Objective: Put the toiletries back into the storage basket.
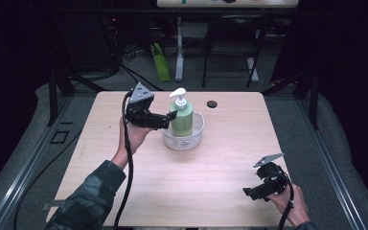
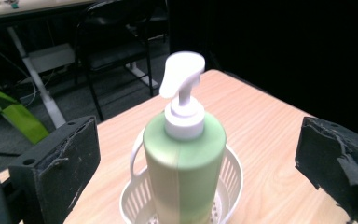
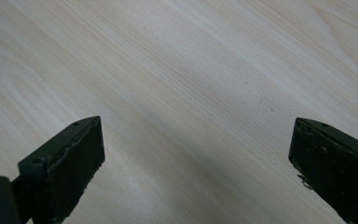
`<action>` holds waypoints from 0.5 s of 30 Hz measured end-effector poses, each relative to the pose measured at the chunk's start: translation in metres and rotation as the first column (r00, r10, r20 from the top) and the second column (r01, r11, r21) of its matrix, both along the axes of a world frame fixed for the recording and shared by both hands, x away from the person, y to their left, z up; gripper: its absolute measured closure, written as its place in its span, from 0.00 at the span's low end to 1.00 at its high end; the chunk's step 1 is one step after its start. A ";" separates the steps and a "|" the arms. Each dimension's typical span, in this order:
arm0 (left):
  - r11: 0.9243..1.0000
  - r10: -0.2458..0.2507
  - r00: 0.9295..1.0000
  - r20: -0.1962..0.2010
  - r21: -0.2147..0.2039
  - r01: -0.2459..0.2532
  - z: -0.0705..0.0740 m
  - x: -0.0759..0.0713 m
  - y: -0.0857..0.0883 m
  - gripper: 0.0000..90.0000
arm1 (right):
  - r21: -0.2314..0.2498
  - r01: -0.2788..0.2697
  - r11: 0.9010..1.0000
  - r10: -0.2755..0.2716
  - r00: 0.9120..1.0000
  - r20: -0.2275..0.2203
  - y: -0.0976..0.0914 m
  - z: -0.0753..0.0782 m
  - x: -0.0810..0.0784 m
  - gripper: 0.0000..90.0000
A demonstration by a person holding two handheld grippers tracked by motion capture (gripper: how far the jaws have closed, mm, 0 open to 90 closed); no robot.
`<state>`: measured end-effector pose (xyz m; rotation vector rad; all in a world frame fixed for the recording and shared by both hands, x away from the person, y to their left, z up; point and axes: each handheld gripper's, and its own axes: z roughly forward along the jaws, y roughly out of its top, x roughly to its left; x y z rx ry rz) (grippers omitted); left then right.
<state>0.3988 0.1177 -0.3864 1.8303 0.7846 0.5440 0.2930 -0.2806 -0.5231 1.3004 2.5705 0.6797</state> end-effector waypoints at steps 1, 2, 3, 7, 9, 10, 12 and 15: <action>1.000 0.002 1.000 -0.005 0.002 -0.002 -0.001 -0.003 0.002 0.00 | 0.000 0.000 1.000 0.000 1.000 0.000 0.000 0.000 0.000 0.03; 1.000 0.001 1.000 -0.012 0.006 -0.001 -0.003 -0.005 0.005 0.00 | 0.000 0.001 1.000 -0.001 1.000 -0.001 0.000 0.000 0.000 0.03; 1.000 0.000 1.000 -0.013 0.007 0.000 -0.004 -0.008 0.007 0.00 | 0.000 0.001 1.000 -0.001 1.000 -0.001 0.000 0.000 0.000 0.03; 1.000 0.005 0.999 -0.039 0.021 -0.004 -0.009 -0.018 0.017 0.00 | 0.000 0.001 1.000 -0.001 1.000 -0.001 0.000 0.000 0.000 0.03; 1.000 0.012 0.999 -0.050 0.026 -0.011 -0.013 -0.023 0.022 0.00 | -0.002 -0.002 1.000 0.002 1.000 -0.002 0.000 0.000 0.000 0.03; 0.999 0.015 0.998 -0.053 0.029 -0.013 -0.015 -0.026 0.025 0.00 | -0.003 -0.003 1.000 0.003 1.000 -0.001 0.000 0.000 0.000 0.03; 0.999 0.024 0.998 -0.062 0.036 -0.022 -0.020 -0.030 0.030 0.00 | -0.002 -0.001 1.000 0.001 1.000 -0.001 0.000 0.000 0.000 0.03; 0.999 0.035 0.996 -0.085 0.045 -0.031 -0.029 -0.035 0.037 0.00 | -0.002 -0.003 1.000 0.003 1.000 0.000 0.000 0.000 0.000 0.03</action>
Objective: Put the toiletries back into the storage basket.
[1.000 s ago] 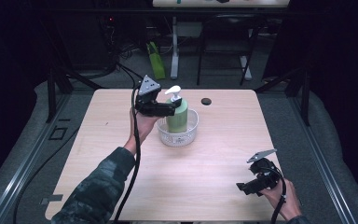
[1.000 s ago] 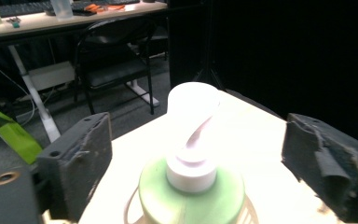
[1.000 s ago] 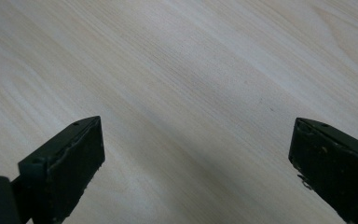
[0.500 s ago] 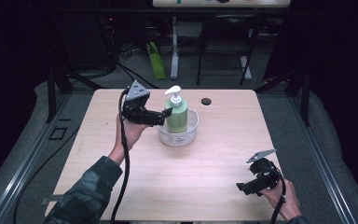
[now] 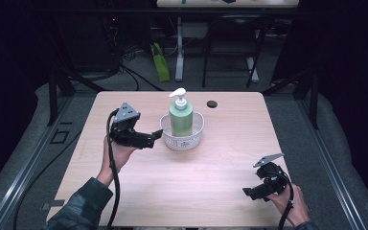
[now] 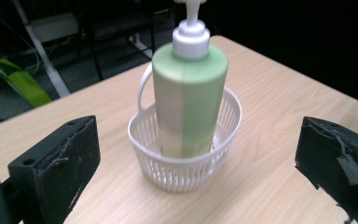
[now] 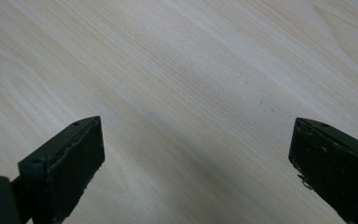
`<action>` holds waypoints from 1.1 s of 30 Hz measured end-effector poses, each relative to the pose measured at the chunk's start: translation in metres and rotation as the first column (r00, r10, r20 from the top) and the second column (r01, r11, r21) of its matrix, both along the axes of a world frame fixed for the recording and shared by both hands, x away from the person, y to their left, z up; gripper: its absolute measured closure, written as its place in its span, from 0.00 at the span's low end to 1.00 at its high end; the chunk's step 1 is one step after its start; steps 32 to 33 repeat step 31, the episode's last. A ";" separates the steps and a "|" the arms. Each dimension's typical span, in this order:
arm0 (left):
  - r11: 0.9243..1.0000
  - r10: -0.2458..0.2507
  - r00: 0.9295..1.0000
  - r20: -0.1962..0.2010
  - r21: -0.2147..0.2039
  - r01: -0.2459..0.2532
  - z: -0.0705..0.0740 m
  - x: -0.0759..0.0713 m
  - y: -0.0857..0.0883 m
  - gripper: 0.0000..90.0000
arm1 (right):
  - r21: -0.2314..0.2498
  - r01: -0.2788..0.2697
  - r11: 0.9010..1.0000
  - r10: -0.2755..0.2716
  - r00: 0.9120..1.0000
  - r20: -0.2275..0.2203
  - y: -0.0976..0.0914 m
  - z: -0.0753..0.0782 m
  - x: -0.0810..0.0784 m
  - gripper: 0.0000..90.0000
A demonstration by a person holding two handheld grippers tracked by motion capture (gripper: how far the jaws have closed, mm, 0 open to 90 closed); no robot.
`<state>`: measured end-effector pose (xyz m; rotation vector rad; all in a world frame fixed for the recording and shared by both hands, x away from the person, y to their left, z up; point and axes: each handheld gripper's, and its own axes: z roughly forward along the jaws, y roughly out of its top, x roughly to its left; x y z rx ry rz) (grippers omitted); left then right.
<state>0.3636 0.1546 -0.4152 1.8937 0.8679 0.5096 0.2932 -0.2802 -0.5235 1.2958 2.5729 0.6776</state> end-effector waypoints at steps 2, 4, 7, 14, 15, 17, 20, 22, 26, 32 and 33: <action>1.000 0.008 1.000 -0.010 0.003 -0.008 -0.006 -0.003 0.005 0.00 | 0.000 0.001 1.000 -0.001 1.000 -0.002 0.000 0.000 0.000 0.03; 1.000 0.019 1.000 -0.018 0.005 -0.019 -0.013 -0.006 0.009 0.00 | -0.001 0.000 1.000 0.000 1.000 0.000 0.000 0.000 0.000 0.03; 1.000 0.030 0.999 -0.037 0.009 -0.030 -0.022 -0.010 0.016 0.00 | -0.002 0.000 1.000 0.000 1.000 0.000 0.000 0.000 0.000 0.03; 0.997 0.073 0.995 -0.072 0.032 -0.071 -0.049 -0.018 0.030 0.00 | 0.000 0.000 1.000 0.000 1.000 -0.003 0.000 -0.001 0.000 0.03; 0.997 0.075 0.994 -0.076 0.032 -0.072 -0.053 -0.018 0.031 0.00 | 0.000 0.000 1.000 0.000 1.000 -0.003 0.000 -0.001 0.000 0.03; 0.996 0.080 0.992 -0.093 0.050 -0.076 -0.060 -0.018 0.032 0.00 | 0.001 0.001 1.000 -0.001 1.000 -0.004 0.000 -0.001 0.000 0.03; 0.995 0.086 0.991 -0.102 0.063 -0.079 -0.067 -0.015 0.032 0.00 | -0.003 -0.002 1.000 0.002 1.000 -0.002 0.000 -0.001 0.000 0.03; 0.995 0.087 0.990 -0.114 0.057 -0.081 -0.071 -0.013 0.032 0.00 | -0.004 -0.001 1.000 0.001 1.000 -0.004 0.000 -0.001 0.000 0.03; 0.993 0.099 0.988 -0.121 0.071 -0.091 -0.078 -0.009 0.035 0.00 | -0.003 0.000 1.000 0.000 1.000 -0.004 0.000 -0.001 0.000 0.03; 0.992 0.112 0.982 -0.152 0.076 -0.101 -0.085 -0.003 0.040 0.00 | -0.005 0.000 1.000 0.000 1.000 -0.003 -0.001 -0.001 0.001 0.03; 0.992 0.112 0.982 -0.152 0.076 -0.101 -0.085 -0.003 0.040 0.00 | -0.005 0.000 1.000 0.000 1.000 -0.003 -0.001 -0.001 0.001 0.03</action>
